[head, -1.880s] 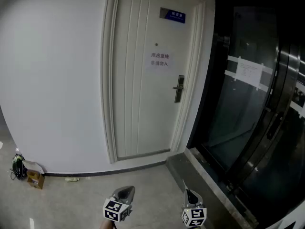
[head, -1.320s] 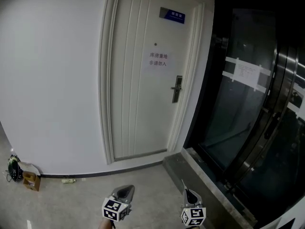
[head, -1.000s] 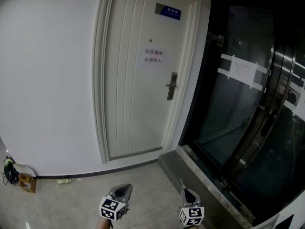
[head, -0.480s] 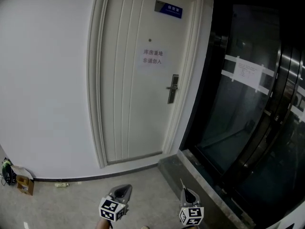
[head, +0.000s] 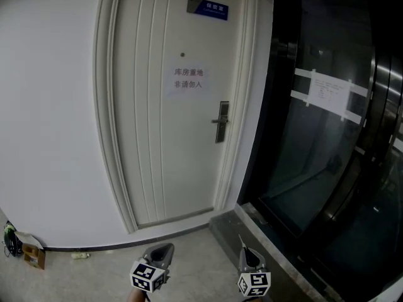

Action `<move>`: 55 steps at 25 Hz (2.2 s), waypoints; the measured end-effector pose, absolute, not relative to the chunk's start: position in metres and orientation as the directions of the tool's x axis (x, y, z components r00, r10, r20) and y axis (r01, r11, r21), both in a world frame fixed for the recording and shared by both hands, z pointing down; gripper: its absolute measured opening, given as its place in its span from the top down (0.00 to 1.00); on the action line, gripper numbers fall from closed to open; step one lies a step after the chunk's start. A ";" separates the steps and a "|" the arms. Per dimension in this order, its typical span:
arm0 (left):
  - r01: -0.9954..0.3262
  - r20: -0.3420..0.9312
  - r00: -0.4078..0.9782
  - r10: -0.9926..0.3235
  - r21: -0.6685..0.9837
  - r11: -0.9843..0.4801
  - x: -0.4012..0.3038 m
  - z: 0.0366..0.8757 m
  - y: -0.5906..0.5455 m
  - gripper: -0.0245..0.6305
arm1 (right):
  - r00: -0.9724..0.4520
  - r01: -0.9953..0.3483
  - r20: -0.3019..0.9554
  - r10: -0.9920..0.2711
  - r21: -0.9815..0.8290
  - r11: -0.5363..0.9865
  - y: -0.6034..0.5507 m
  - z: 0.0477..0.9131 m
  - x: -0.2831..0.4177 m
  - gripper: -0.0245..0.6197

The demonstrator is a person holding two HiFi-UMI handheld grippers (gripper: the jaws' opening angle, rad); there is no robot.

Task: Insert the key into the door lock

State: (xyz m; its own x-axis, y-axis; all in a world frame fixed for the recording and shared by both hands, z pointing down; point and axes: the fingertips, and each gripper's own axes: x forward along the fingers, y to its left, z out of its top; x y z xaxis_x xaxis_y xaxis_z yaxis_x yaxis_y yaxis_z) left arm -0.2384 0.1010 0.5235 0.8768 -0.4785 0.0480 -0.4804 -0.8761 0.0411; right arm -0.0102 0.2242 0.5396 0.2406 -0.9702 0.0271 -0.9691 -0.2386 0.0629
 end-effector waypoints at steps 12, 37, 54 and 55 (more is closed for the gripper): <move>-0.473 0.053 0.880 -0.472 0.004 -0.881 -0.172 0.522 0.058 0.96 | 0.238 -0.971 0.015 -0.971 0.027 -0.237 0.183 0.545 0.050 0.95; -0.399 0.052 0.916 -0.397 0.035 -0.916 -0.061 0.526 -0.093 0.96 | 0.295 -0.956 0.022 -0.955 0.006 -0.295 0.051 0.545 0.140 0.95; -0.353 0.070 0.934 -0.349 0.046 -0.935 0.011 0.520 -0.225 0.96 | 0.350 -0.937 0.029 -0.936 0.018 -0.350 -0.070 0.532 0.208 0.95; -0.347 0.072 0.936 -0.344 0.046 -0.937 0.015 0.521 -0.232 0.96 | 0.354 -0.935 0.027 -0.935 0.019 -0.354 -0.077 0.533 0.211 0.95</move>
State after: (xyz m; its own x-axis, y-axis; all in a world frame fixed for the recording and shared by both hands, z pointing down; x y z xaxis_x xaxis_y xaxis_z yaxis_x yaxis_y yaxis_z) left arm 0.0145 -0.2325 0.5205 0.9363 -0.3438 0.0723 -0.3474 -0.9366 0.0455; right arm 0.2113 -0.0774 0.5326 0.3540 -0.9349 0.0267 -0.9352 -0.3535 0.0194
